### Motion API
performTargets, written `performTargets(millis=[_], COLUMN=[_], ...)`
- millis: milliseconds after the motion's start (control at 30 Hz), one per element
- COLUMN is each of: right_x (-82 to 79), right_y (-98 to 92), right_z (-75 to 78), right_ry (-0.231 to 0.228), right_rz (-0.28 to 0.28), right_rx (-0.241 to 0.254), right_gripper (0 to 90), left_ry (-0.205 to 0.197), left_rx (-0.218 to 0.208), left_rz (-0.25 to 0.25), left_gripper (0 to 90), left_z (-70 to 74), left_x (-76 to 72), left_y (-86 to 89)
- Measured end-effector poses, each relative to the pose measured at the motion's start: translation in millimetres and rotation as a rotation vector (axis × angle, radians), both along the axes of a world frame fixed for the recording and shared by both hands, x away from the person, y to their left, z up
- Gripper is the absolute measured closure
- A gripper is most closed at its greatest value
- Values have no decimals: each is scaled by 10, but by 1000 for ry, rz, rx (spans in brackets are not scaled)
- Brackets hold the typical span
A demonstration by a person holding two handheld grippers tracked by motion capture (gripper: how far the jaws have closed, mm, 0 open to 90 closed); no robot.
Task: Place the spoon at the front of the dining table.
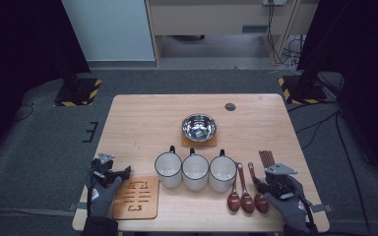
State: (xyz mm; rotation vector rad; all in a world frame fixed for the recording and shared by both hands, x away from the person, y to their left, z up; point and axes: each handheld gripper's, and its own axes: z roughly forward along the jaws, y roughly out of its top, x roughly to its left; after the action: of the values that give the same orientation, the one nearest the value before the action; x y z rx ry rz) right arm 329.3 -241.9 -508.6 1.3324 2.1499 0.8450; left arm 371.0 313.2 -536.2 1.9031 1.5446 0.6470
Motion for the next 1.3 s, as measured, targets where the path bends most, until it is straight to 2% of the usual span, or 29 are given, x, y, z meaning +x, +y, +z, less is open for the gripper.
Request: performTargets(millis=[100, 167, 400, 433, 500, 567, 700, 833, 1067, 1167, 1300], right_x=[-9, -16, -15, -11, -3, -4, 3, 8, 25, 47, 61], right_y=[4, 12, 66, 63, 47, 44, 65, 80, 53, 17, 2], right_z=[-1, 7, -1, 1, -8, -12, -52, -77, -76, -90, -94], right_ry=[1, 0, -2, 8, 25, 25, 78, 104, 125, 155, 155], right_rz=[7, 15, 30, 34, 28, 23, 27, 36, 35, 36, 35], right_rx=[-22, -18, -55, -55, -25, -22, -16, -1, 18, 65, 74], right_gripper=[552, 564, 566, 566, 564, 564, 593, 634, 700, 733, 749], left_ry=[0, 0, 0, 0, 0, 0, 0, 0, 0, 0, 0], left_rx=[0, 0, 0, 0, 0, 0, 0, 0, 0, 0, 0], left_rz=[0, 0, 0, 0, 0, 0, 0, 0, 0, 0, 0], left_gripper=[52, 52, 52, 52, 52, 52, 51, 51, 51, 51, 51], left_z=[0, 0, 0, 0, 0, 0, 0, 0, 0, 0, 0], left_x=[0, 0, 0, 0, 0, 0, 0, 0, 0, 0, 0], left_y=[0, 0, 0, 0, 0, 0, 0, 0, 0, 0, 0])
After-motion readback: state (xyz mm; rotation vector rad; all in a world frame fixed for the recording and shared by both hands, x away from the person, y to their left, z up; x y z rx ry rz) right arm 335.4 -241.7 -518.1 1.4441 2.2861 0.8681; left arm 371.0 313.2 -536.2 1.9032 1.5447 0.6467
